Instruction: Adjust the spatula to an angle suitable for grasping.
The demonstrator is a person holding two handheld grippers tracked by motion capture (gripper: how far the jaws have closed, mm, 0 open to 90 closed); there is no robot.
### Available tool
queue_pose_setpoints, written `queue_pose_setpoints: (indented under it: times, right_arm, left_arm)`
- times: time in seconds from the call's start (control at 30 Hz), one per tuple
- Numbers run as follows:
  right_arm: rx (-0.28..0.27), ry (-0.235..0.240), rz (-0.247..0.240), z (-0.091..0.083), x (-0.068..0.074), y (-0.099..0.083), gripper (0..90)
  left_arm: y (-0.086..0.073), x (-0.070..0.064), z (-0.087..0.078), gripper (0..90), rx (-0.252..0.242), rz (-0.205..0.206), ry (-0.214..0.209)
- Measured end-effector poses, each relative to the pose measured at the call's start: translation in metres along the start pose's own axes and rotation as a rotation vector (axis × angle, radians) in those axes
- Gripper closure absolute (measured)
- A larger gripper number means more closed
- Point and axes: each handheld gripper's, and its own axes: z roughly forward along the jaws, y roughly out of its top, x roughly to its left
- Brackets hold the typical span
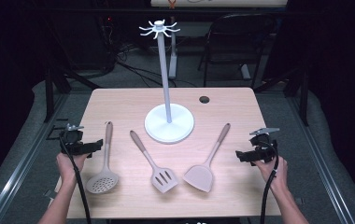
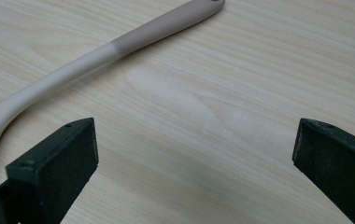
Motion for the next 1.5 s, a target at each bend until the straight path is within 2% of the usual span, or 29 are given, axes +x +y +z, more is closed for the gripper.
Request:
queue_pose_setpoints:
  times: [0.07,0.1,0.23,0.27,0.37,0.47,0.63,0.77,0.87,0.9,0.97,1.07,1.13,1.17,1.2,1.27,1.33,1.43,1.5]
  right_arm:
    - [0.014,0.009,0.007,0.002,0.002,0.001,0.1]
    - [0.019,0.034,0.007,0.002,0.002,0.001,0.9]
    - [0.035,0.060,0.024,0.004,0.005,0.003,1.0]
    - [0.042,0.086,0.041,0.005,0.007,0.005,1.1]
    - [0.053,0.114,0.055,0.008,0.012,0.008,1.1]
    - [0.069,0.121,0.056,0.011,0.019,0.011,2.1]
    - [0.078,0.141,0.054,0.016,0.030,0.017,9.3]
    - [0.074,0.165,0.055,0.020,0.041,0.024,14.5]
    - [0.093,0.179,0.061,0.027,0.049,0.031,18.7]
    - [0.093,0.179,0.061,0.027,0.049,0.031,18.7]
    - [0.105,0.187,0.074,0.037,0.058,0.037,22.3]
    - [0.144,0.179,0.066,0.045,0.067,0.040,26.0]
    - [0.153,0.173,0.067,0.048,0.069,0.041,28.2]
    - [0.179,0.154,0.062,0.049,0.070,0.042,29.7]
    - [0.172,0.170,0.084,0.053,0.072,0.042,31.2]
    - [0.182,0.170,0.093,0.058,0.075,0.043,34.2]
    - [0.212,0.140,0.087,0.063,0.078,0.045,37.9]
    - [0.230,0.143,0.092,0.065,0.079,0.044,38.9]
    - [0.245,0.133,0.078,0.066,0.079,0.043,39.0]
  left_arm:
    - [0.002,-0.008,-0.006,5.7,-0.007,0.004,-0.027]
    - [0.002,-0.010,-0.007,5.9,-0.006,0.008,-0.032]
    - [0.002,-0.015,-0.007,6.1,0.001,0.005,-0.043]
    - [0.002,-0.015,-0.007,6.2,0.006,0.000,-0.052]
    - [0.001,-0.016,-0.009,6.2,0.008,-0.038,-0.070]
    - [0.001,-0.017,-0.011,6.2,-0.005,-0.056,-0.071]
    - [0.000,-0.018,-0.008,6.3,-0.001,-0.059,-0.074]
    - [0.000,-0.017,-0.006,6.3,0.007,-0.053,-0.081]
    - [0.001,-0.019,-0.003,6.4,0.018,-0.040,-0.082]
    - [0.001,-0.019,-0.003,6.4,0.018,-0.040,-0.082]
    - [0.001,-0.020,-0.001,6.5,0.022,-0.034,-0.080]
    - [0.002,-0.021,0.000,6.8,0.025,-0.031,-0.076]
    - [0.002,-0.020,0.001,6.9,0.030,-0.027,-0.079]
    - [0.002,-0.021,0.001,6.9,0.029,-0.028,-0.078]
    - [0.002,-0.021,0.002,7.0,0.031,-0.027,-0.077]
    - [0.002,-0.022,0.002,7.3,0.034,-0.025,-0.076]
    - [0.002,-0.022,0.002,7.6,0.032,-0.024,-0.074]
    - [0.001,-0.022,0.002,7.8,0.039,-0.017,-0.073]
    - [0.001,-0.022,0.003,8.0,0.040,-0.016,-0.076]
